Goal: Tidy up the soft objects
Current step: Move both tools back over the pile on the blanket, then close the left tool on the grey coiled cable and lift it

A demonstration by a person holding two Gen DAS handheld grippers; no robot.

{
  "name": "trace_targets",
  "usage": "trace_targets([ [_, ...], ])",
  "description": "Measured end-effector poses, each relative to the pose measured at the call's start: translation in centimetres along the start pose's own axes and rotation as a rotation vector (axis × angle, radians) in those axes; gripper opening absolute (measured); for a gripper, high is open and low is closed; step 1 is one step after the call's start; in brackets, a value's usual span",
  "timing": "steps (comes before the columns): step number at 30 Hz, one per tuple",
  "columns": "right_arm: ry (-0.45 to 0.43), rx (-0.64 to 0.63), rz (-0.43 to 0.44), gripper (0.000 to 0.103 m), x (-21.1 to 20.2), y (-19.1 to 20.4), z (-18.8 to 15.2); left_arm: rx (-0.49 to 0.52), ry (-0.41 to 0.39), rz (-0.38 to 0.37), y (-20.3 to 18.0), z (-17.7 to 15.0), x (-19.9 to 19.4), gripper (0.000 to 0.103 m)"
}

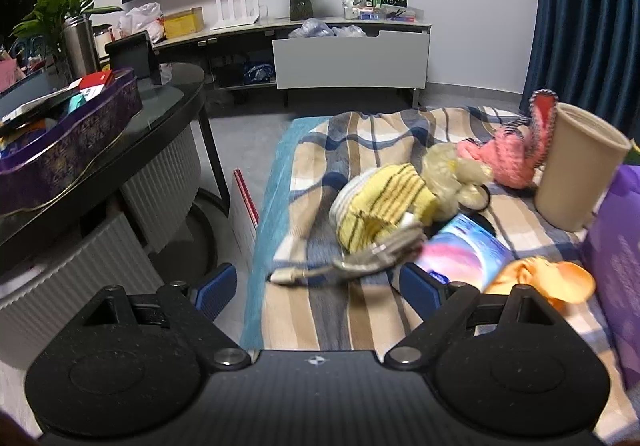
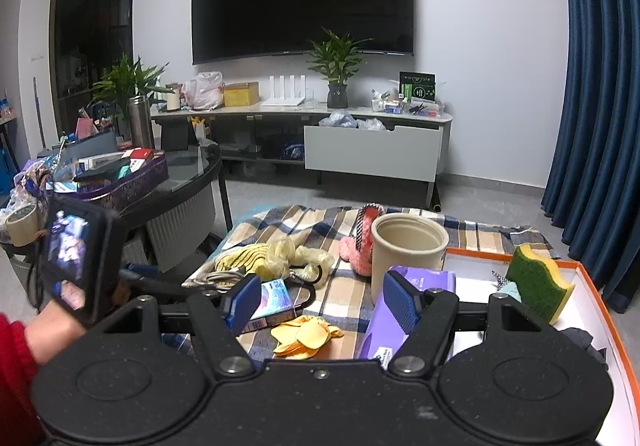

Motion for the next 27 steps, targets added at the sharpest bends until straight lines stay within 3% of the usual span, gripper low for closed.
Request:
trace_targets([
  [4,0.009,-0.005,0.005,0.080,0.5,0.6,-0.1,0.018,-0.012,0.018,0.2,0.6,1.7,0.090],
  [7,0.016,-0.013,0.012,0.080,0.9,1.1,-0.2,0.020,-0.022,0.023,0.3,1.1,2.7,0.077],
  [9,0.022,-0.018,0.014,0.080,1.2,1.5,-0.3,0.027,-0.030,0.008,0.3,1.4,3.2,0.043],
  [11,0.032,-0.024,0.019,0.080,1.6,1.8,-0.5,0.015,-0.027,-0.015,0.3,1.6,3.4,0.031],
  [16,0.051,-0.032,0.030,0.080,2.6,2.8,-0.9,-0.066,-0.072,-0.086,0.7,1.8,1.4,0.029],
  [22,0.081,-0.035,0.056,0.080,4.7,4.7,-1.7,-0.156,-0.115,-0.159,1.5,1.7,-2.0,0.019],
  [27,0.109,-0.046,0.074,0.083,7.4,6.3,-2.2,-0.173,-0.136,-0.182,2.0,1.3,-4.5,0.019],
])
Point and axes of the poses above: each gripper's, at about its wrist camera, not at the fingertips, and x roughly the way its jaws point, y to its left, z to its top, the point moved 8 cm from there along x, roughly the way its jaws point, and after that the axes turned 7 degrees about y, right-handed, at the moved point
